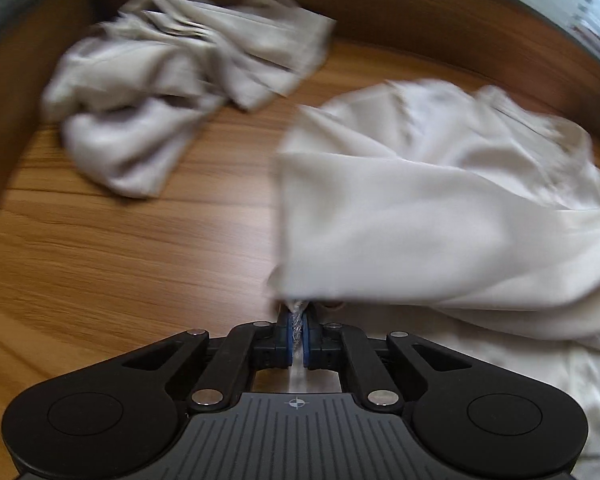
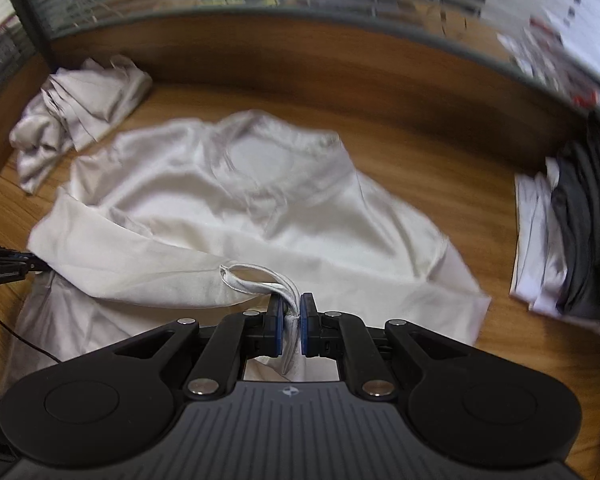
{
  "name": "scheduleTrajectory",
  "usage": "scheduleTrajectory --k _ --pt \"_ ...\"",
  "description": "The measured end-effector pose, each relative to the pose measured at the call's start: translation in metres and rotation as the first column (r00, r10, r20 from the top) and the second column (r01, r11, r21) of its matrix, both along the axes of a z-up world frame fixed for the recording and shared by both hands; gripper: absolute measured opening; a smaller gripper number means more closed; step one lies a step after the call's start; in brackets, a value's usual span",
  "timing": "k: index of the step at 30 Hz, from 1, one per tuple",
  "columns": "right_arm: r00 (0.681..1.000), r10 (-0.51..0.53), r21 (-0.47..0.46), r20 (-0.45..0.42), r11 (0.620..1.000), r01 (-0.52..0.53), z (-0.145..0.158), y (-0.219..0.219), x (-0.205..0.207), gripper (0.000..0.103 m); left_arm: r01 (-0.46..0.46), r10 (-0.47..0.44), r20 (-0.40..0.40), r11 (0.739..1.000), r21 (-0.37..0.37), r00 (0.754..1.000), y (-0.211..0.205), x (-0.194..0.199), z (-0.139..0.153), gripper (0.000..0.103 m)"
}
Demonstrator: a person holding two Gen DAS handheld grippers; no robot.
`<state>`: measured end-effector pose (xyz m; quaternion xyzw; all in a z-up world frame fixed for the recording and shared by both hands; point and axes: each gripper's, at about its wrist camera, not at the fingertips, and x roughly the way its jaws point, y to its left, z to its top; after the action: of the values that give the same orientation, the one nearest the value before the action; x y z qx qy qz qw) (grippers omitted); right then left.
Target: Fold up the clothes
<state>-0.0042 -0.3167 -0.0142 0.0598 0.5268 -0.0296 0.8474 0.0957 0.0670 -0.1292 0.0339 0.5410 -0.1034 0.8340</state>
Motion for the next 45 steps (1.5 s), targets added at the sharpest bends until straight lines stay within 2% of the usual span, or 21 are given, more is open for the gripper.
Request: scheduleTrajectory --k 6,10,15,19,26,31,38,42,45 --pt "0.994 0.030 -0.035 0.103 0.999 -0.026 0.054 -0.001 0.009 0.009 -0.070 0.070 -0.013 0.998 -0.004 0.997 0.020 0.008 -0.003 0.006" --pt "0.983 0.041 -0.065 0.177 0.997 -0.030 0.093 -0.006 0.016 0.009 -0.078 0.077 -0.018 0.997 -0.020 0.997 0.024 0.004 -0.006 0.006" --pt "0.962 0.113 -0.111 0.249 0.990 -0.088 0.136 0.005 0.032 0.009 -0.075 0.075 -0.011 0.997 -0.027 0.997 0.021 0.004 -0.004 0.006" --pt "0.973 0.127 -0.130 0.195 0.986 -0.102 0.133 0.005 0.039 0.009 -0.090 0.089 -0.023 0.995 -0.048 0.996 0.027 0.005 -0.005 0.006" --pt "0.997 0.075 -0.116 0.034 0.991 -0.070 0.087 -0.017 0.023 0.009 -0.093 0.091 -0.030 0.994 -0.063 0.995 0.030 0.004 -0.005 0.007" --pt "0.997 0.072 -0.114 -0.005 0.991 -0.072 0.074 -0.019 0.005 0.009 -0.090 0.088 -0.035 0.994 -0.065 0.995 0.030 0.006 -0.006 0.007" --pt "0.985 0.162 -0.140 -0.053 0.976 -0.168 0.083 -0.003 0.017 0.009 -0.096 0.093 -0.037 0.992 -0.083 0.995 0.033 0.006 -0.006 0.008" --pt "0.954 0.273 -0.176 -0.123 0.940 -0.291 0.105 0.011 0.026 0.009 -0.105 0.102 -0.035 0.989 -0.099 0.994 0.035 0.006 -0.004 0.007" --pt "0.927 0.348 -0.208 -0.140 0.905 -0.371 0.130 0.026 0.036 0.009 -0.116 0.113 -0.035 0.986 -0.115 0.993 0.037 0.006 -0.003 0.007"
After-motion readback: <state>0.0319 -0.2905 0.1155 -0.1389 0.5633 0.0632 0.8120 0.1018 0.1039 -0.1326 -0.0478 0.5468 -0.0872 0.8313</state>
